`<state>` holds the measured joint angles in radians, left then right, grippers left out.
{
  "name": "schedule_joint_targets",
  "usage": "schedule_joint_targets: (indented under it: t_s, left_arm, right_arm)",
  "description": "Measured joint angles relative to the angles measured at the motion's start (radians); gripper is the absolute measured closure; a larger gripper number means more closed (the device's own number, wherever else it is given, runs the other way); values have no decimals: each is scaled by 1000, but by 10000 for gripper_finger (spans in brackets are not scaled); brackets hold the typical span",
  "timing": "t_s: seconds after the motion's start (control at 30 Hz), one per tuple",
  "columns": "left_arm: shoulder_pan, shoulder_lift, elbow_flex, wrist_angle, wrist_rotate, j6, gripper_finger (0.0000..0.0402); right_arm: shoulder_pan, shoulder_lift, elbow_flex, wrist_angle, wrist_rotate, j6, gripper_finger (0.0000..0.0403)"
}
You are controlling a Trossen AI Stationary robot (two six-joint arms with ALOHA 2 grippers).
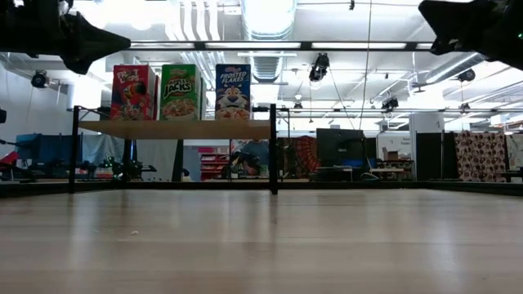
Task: Stack cereal on shelf
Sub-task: Return to Home Position
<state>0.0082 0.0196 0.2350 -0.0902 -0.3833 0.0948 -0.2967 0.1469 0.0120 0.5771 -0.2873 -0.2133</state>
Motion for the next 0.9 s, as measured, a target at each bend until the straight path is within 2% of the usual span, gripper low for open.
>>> schedule_joint_targets:
  t_s: [0.33, 0.9]
  left_arm:
    - [0, 0, 0, 0, 0, -4, 401]
    - [0, 3, 0, -1, 1, -3, 401]
  right_arm:
    - [0, -143, -1, -154, -1, 77, 385]
    - [0, -118, -1, -390, -8, 193, 385]
